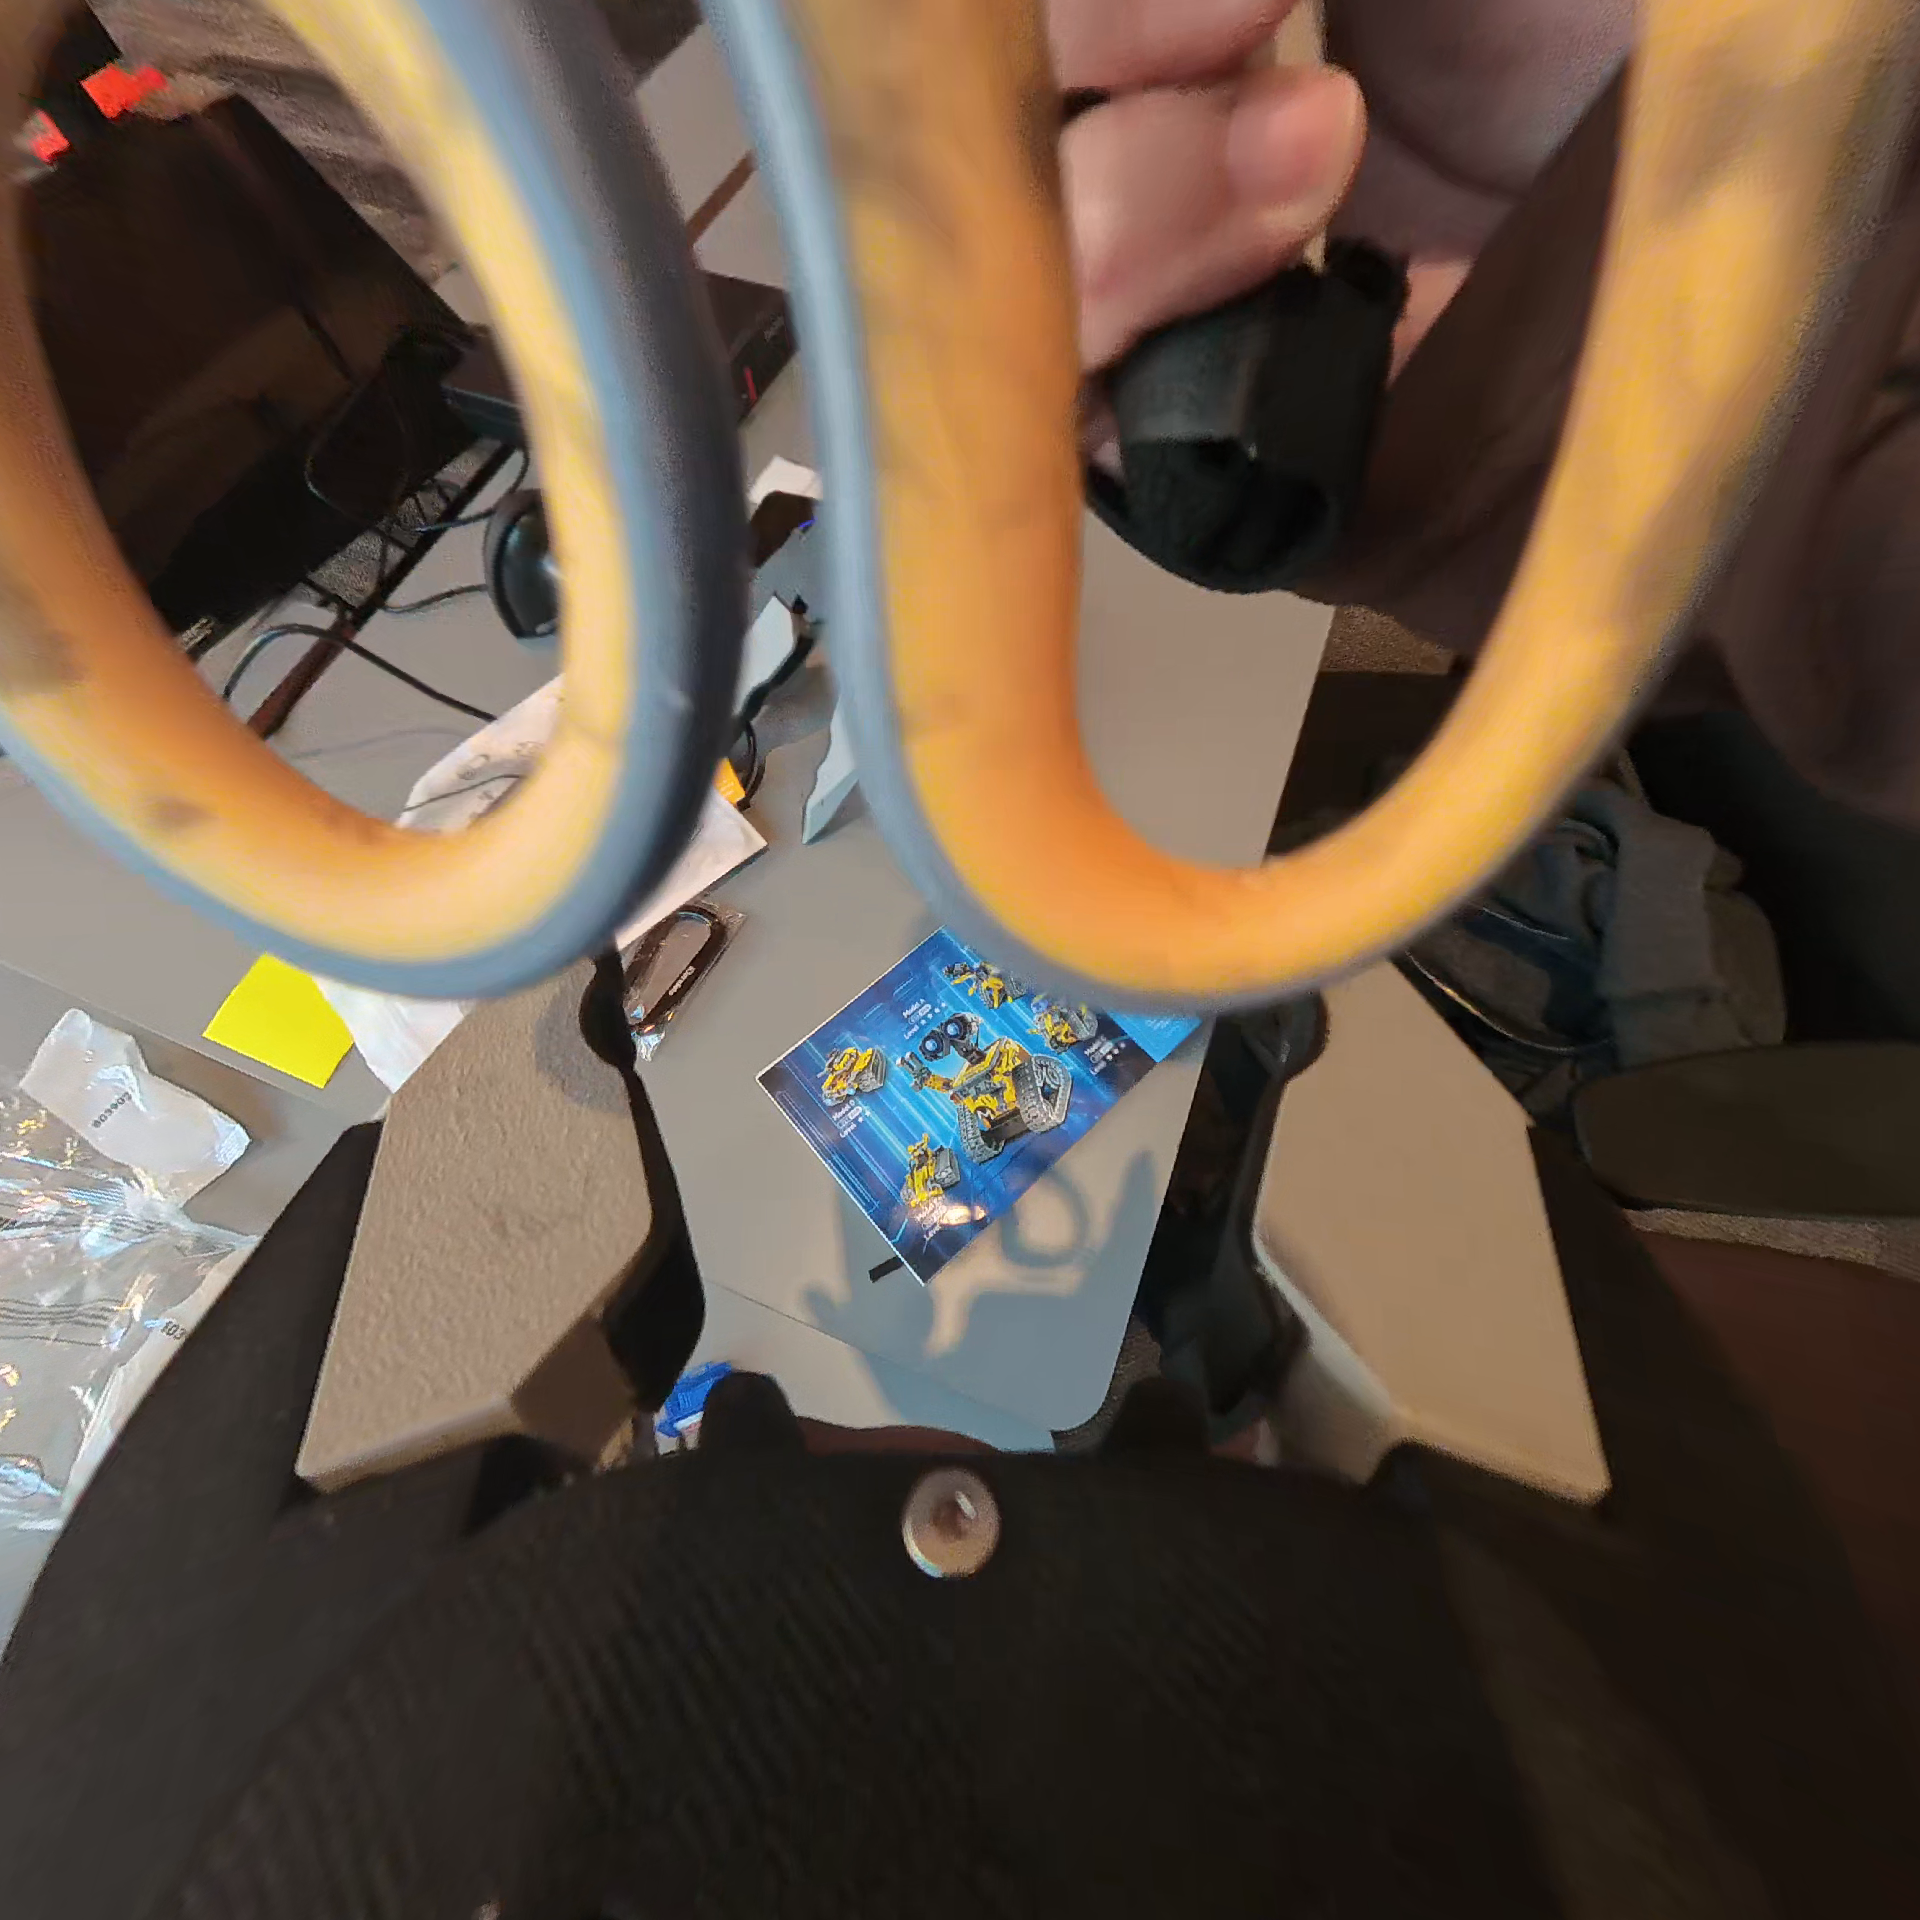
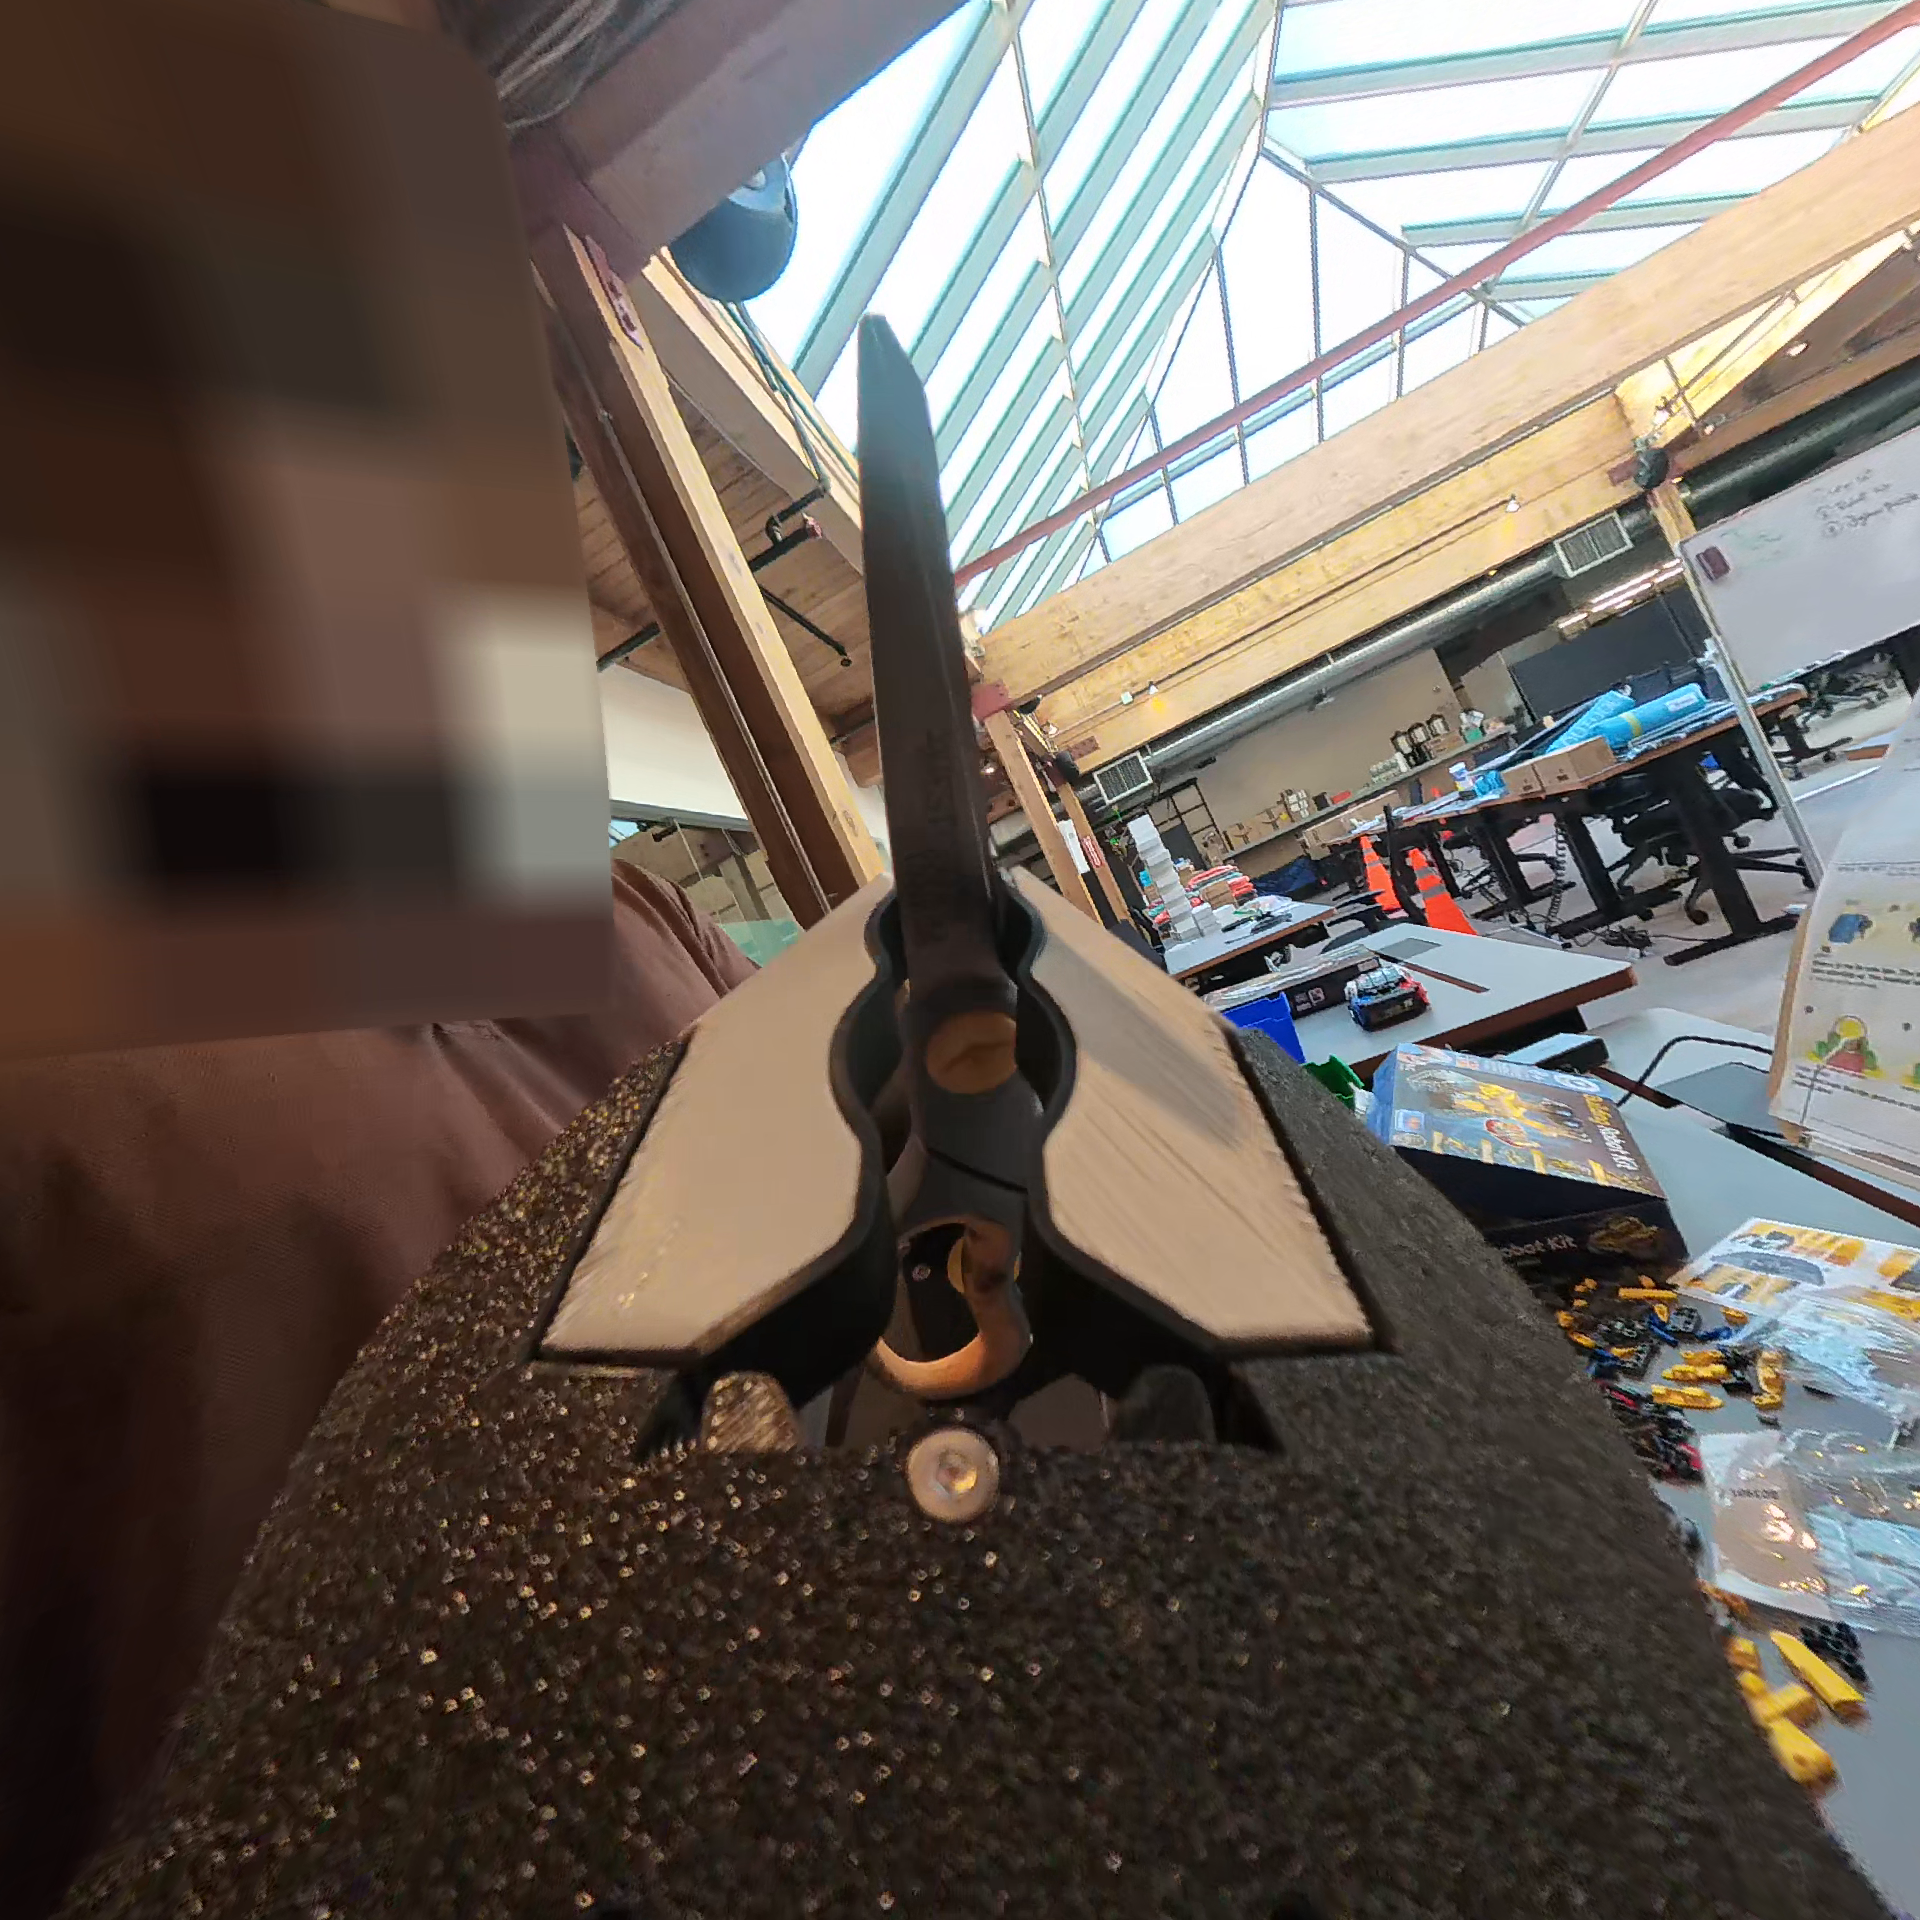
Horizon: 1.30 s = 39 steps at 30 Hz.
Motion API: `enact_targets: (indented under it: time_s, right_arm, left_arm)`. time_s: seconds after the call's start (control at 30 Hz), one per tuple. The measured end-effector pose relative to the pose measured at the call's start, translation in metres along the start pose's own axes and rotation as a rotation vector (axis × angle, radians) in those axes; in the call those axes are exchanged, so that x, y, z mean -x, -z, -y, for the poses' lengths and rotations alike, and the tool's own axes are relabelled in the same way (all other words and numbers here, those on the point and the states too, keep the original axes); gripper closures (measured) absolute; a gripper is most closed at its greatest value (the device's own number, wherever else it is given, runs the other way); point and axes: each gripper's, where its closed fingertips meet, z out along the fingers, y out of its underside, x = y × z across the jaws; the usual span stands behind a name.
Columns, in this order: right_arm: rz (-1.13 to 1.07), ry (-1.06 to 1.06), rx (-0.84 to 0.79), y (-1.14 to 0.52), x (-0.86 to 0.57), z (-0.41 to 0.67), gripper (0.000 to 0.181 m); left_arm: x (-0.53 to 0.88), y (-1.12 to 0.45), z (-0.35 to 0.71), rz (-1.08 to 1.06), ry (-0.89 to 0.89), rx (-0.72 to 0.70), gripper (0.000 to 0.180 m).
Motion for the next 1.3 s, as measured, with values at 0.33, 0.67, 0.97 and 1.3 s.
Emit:
enact_targets:
  time_s: [0.33,0.67,0.97,1.3]
  right_arm:
    - [0.013,-0.035,-0.042,0.011,-0.003,-0.009,0.167]
    - [0.03,-0.047,-0.079,0.017,-0.004,-0.011,0.166]
    - [-0.008,-0.046,-0.087,0.027,-0.005,-0.009,0.165]
    - [0.082,-0.116,-0.047,0.027,0.007,-0.022,0.169]
  left_arm:
    - [0.002,0.0,0.009,0.026,0.015,0.06,0.053]
    - [0.009,0.001,0.004,0.055,0.004,0.121,0.054]
    - [0.013,0.0,-0.034,0.02,-0.019,0.187,0.056]
    - [-0.024,0.075,-0.013,-0.741,0.059,-0.157,0.124]
